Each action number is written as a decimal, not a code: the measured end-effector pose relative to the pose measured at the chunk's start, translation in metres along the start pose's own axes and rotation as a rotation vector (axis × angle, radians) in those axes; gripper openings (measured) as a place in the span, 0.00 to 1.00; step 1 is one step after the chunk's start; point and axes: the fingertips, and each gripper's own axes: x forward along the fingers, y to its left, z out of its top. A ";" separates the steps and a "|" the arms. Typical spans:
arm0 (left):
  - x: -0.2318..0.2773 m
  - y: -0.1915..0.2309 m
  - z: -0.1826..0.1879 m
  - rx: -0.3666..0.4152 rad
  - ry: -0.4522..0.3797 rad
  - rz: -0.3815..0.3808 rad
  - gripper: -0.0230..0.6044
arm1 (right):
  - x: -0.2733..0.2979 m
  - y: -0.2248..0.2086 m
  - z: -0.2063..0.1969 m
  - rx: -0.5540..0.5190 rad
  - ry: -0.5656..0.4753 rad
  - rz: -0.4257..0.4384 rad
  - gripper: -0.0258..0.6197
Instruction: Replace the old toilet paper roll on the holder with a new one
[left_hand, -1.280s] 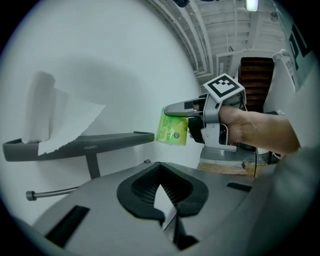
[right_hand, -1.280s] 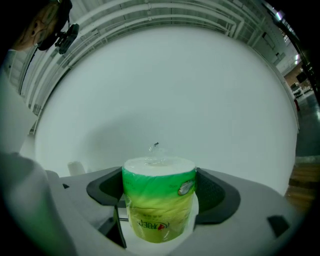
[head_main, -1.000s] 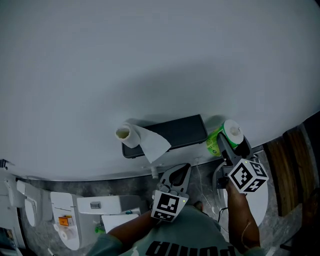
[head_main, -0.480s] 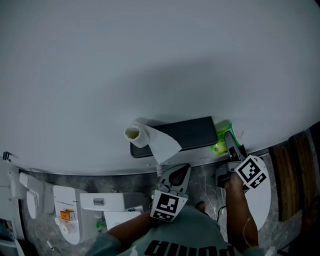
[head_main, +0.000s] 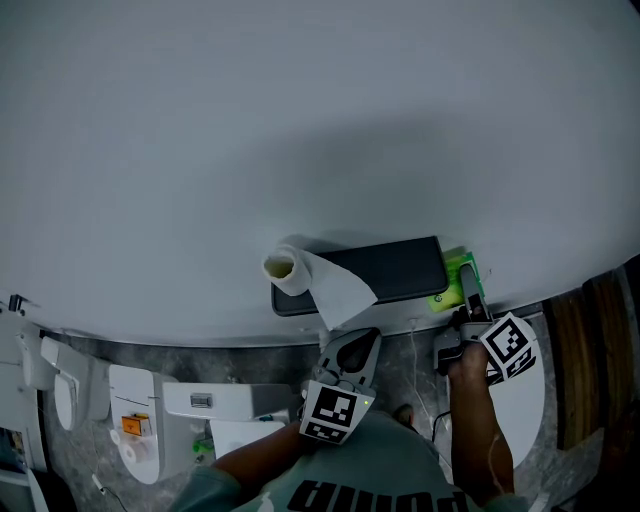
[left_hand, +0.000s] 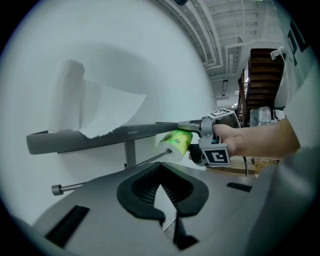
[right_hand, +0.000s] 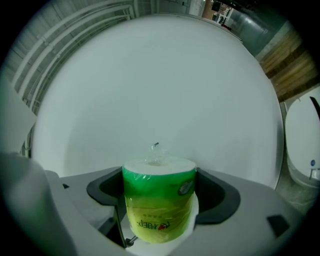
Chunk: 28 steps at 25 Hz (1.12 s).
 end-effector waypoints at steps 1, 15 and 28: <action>0.000 0.001 0.000 -0.001 0.000 0.001 0.04 | 0.000 -0.002 -0.001 0.018 -0.002 0.000 0.70; -0.016 0.014 -0.005 -0.009 0.004 0.033 0.04 | 0.003 -0.009 -0.040 0.283 0.010 0.029 0.70; -0.032 0.028 -0.015 -0.011 0.004 0.045 0.04 | 0.004 -0.001 -0.074 0.397 0.005 0.056 0.70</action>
